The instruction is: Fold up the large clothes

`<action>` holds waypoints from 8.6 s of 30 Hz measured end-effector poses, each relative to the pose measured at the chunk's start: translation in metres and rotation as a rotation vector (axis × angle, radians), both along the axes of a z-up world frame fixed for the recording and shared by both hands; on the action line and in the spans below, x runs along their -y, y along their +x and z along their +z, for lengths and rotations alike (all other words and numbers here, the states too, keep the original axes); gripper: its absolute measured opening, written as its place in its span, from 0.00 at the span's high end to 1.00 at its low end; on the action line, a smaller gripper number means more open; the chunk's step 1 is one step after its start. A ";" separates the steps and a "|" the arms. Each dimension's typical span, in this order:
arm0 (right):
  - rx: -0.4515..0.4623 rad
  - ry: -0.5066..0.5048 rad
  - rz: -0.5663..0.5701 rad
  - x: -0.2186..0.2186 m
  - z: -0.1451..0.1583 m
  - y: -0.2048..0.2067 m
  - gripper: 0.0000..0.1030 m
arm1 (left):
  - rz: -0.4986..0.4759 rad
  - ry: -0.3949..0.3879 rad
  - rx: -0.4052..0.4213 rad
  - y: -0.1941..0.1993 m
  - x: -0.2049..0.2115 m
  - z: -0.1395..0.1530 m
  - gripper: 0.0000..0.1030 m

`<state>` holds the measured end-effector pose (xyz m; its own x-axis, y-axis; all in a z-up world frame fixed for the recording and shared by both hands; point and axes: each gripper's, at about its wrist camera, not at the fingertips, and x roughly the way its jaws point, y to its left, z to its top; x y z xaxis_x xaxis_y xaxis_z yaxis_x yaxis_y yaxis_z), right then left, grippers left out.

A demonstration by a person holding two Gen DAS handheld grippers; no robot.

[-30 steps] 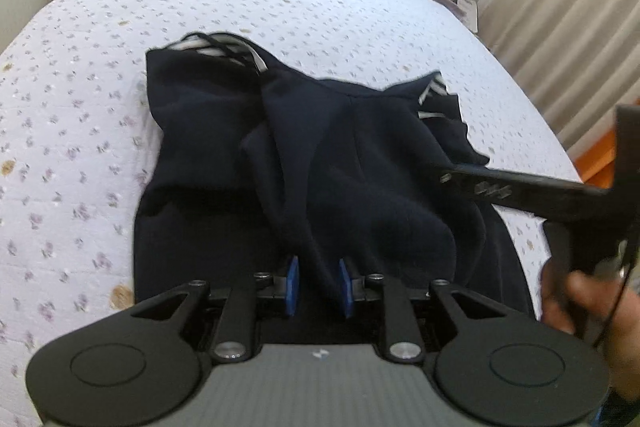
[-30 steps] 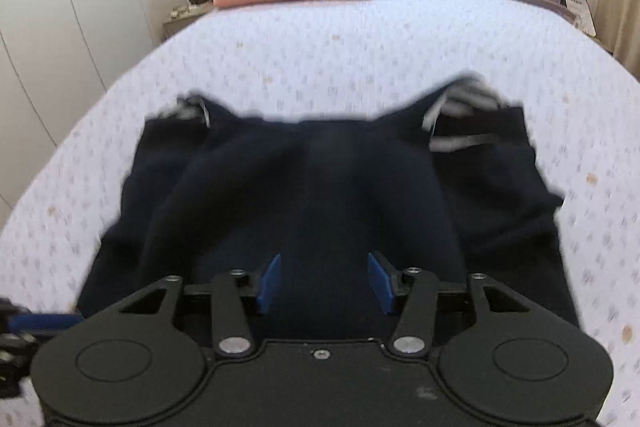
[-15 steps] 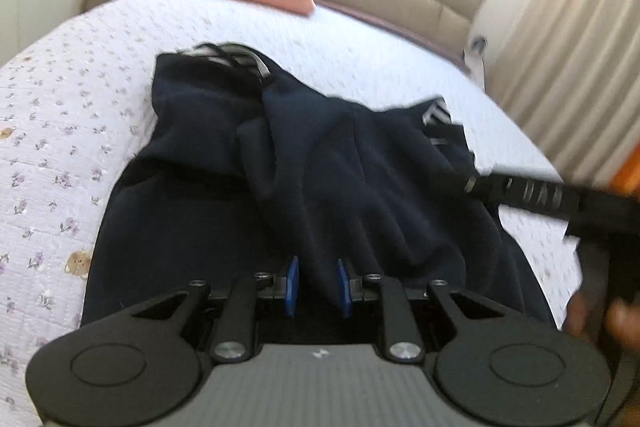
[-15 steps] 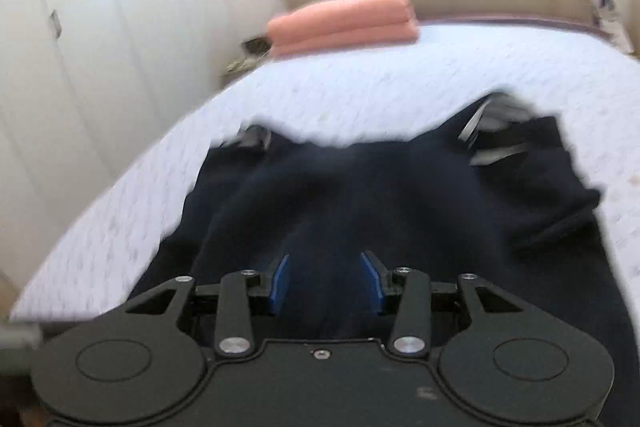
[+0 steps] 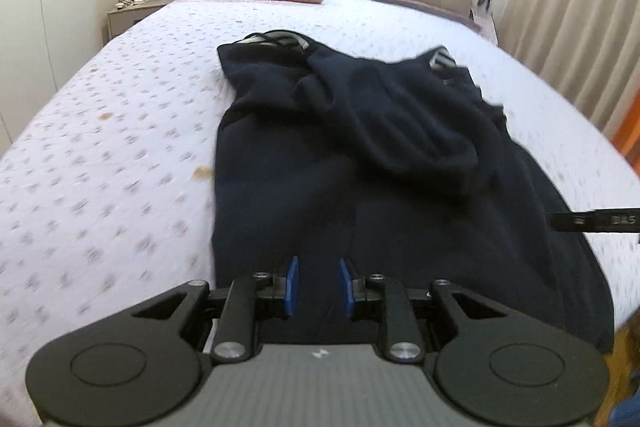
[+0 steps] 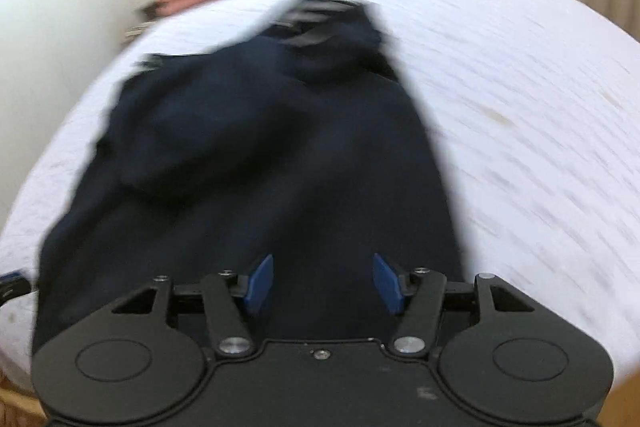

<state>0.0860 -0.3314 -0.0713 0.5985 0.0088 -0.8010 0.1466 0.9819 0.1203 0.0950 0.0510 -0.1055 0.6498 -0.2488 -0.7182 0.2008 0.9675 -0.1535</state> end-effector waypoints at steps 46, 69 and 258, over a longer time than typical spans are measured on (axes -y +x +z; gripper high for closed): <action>-0.015 0.175 -0.159 0.076 -0.028 -0.095 0.26 | 0.105 -0.096 -0.279 -0.085 -0.028 -0.060 0.41; 0.012 0.321 -0.154 0.077 0.004 -0.094 0.90 | 0.046 -0.269 -0.221 -0.092 -0.032 -0.032 0.95; -0.219 -0.050 0.414 -0.163 -0.047 0.301 0.89 | 0.381 -0.613 -0.334 0.256 -0.120 -0.063 0.27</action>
<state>0.3873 -0.1680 -0.1181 0.3695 0.1695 -0.9136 -0.2419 0.9669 0.0816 0.3511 0.1708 -0.1685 0.5446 -0.4663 -0.6971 -0.2776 0.6841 -0.6745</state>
